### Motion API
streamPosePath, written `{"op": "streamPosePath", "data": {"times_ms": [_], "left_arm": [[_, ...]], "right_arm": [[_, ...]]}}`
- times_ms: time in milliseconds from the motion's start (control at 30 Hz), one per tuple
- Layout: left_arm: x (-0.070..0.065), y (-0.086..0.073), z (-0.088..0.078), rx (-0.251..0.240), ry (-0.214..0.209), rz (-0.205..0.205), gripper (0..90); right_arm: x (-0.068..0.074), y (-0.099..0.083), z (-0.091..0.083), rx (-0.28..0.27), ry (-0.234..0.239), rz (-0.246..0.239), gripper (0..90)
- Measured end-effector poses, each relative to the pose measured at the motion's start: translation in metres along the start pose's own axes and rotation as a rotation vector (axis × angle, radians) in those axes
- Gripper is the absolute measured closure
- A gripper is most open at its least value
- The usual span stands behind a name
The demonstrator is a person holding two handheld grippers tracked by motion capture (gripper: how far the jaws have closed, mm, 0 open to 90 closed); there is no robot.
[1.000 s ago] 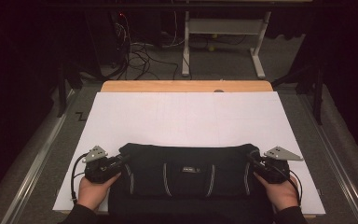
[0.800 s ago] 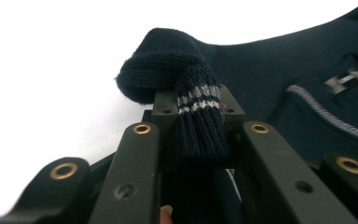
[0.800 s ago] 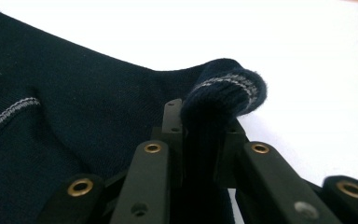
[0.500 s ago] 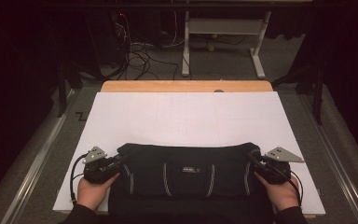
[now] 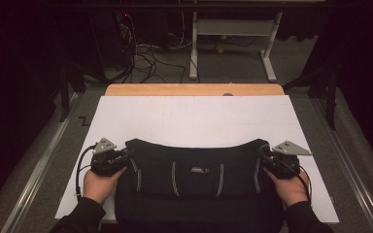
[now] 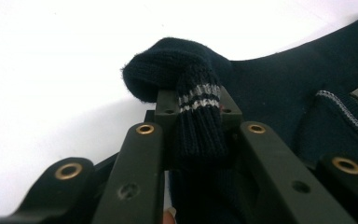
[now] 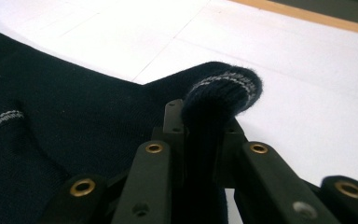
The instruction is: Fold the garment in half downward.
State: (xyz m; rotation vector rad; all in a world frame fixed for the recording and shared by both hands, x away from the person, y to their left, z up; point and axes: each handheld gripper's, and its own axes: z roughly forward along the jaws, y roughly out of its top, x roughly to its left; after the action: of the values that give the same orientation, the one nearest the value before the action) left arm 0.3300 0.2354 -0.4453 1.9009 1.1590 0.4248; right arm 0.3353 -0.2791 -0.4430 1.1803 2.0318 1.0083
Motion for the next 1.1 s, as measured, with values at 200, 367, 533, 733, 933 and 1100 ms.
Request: {"op": "streamPosePath", "data": {"times_ms": [200, 367, 533, 733, 933, 1100], "left_arm": [[0.004, 0.017, 0.004, 0.001, 0.034, 0.012, 74.3], [0.011, 0.034, 0.009, -0.011, 0.062, 0.011, 74.3], [0.018, 0.046, 0.019, 0.004, 0.085, 0.023, 74.2], [0.028, 0.059, 0.032, 0.012, 0.113, 0.002, 74.1], [0.037, 0.078, 0.032, -0.039, 0.145, -0.008, 74.0], [0.044, 0.083, 0.041, -0.043, 0.155, -0.023, 73.7]], "right_arm": [[-0.003, 0.014, 0.004, -0.015, -0.027, -0.021, 79.7], [-0.007, 0.029, 0.008, -0.033, -0.050, -0.039, 79.6], [-0.014, 0.038, 0.017, -0.037, -0.060, -0.019, 79.5], [-0.020, 0.052, 0.032, -0.020, -0.081, -0.033, 79.5], [-0.023, 0.071, 0.039, -0.042, -0.108, -0.051, 79.5], [-0.025, 0.083, 0.047, -0.054, -0.121, -0.073, 79.2]]}}
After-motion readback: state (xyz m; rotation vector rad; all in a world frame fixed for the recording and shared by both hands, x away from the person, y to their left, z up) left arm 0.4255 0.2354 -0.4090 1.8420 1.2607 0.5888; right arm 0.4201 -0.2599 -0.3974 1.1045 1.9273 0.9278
